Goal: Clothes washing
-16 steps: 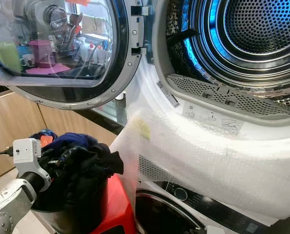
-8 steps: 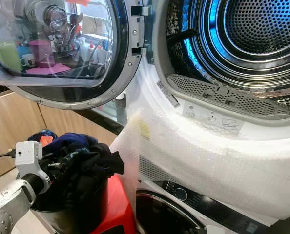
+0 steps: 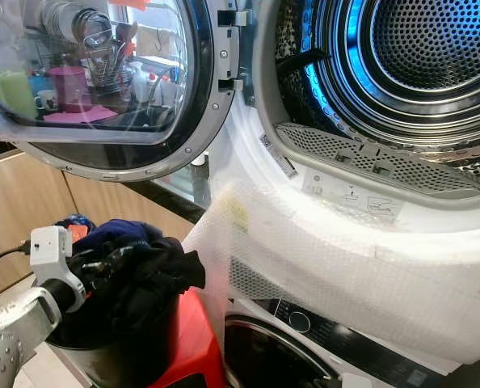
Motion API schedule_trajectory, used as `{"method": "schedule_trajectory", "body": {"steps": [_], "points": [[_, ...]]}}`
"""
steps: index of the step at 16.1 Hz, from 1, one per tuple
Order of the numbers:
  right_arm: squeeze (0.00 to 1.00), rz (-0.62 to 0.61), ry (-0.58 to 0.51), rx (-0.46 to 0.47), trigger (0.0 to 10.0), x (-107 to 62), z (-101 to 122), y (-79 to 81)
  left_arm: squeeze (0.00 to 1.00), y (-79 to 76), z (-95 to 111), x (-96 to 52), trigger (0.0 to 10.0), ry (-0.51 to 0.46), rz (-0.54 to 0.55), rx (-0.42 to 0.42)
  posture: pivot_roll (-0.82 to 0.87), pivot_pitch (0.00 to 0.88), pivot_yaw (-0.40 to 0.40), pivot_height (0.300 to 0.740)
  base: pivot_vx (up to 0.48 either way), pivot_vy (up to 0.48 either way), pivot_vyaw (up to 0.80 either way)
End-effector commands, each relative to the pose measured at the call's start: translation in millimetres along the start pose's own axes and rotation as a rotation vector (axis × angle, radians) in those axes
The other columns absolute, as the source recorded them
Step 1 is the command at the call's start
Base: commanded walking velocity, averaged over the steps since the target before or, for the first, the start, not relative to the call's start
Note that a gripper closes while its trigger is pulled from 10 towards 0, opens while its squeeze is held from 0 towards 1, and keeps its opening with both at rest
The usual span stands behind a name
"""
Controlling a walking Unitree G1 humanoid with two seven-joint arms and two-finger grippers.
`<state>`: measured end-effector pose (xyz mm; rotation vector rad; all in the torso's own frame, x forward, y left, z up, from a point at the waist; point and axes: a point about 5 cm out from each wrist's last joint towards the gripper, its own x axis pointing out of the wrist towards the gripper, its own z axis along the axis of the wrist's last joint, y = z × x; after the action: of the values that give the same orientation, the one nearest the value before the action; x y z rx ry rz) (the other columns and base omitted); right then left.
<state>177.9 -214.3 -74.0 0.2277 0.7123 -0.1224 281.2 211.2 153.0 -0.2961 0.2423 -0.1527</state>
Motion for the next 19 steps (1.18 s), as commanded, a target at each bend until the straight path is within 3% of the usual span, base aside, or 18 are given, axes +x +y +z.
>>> {"method": "schedule_trajectory", "body": {"steps": [1,4,5,6,7,19], "points": [[0.00,-0.005,-0.016,-0.002,10.0,1.2,4.6,-0.9,0.00,0.5,5.7,2.9,10.0,-0.001,-0.015,-0.015,0.10,0.000,-0.047,0.740,0.000,0.000,0.00],[0.00,-0.010,-0.017,0.001,10.0,0.4,3.7,-2.3,0.00,4.0,8.8,8.8,10.0,0.007,-0.016,-0.034,0.09,0.000,-0.039,0.740,0.000,0.000,0.00],[0.00,-0.014,-0.017,0.004,10.0,-0.5,2.5,-3.2,0.00,5.5,9.7,10.9,2.7,0.012,-0.017,-0.039,0.08,0.000,-0.032,0.740,0.000,0.000,0.00],[0.00,-0.019,-0.017,0.007,10.0,-1.1,1.5,-3.8,0.00,6.4,9.9,12.4,2.7,0.017,-0.018,-0.049,0.08,0.000,-0.032,0.740,0.000,0.000,0.00],[0.00,-0.027,-0.016,0.015,10.0,-2.7,-1.4,-5.2,0.00,7.5,11.5,14.5,0.0,0.019,-0.024,-0.060,0.07,0.000,-0.023,0.740,0.000,0.000,0.00],[0.00,-0.057,-0.001,0.045,10.0,-9.5,-15.1,-7.6,0.00,3.8,12.0,21.6,0.0,0.071,-0.078,-0.059,0.04,0.000,0.005,0.740,0.000,0.000,0.00]]}}
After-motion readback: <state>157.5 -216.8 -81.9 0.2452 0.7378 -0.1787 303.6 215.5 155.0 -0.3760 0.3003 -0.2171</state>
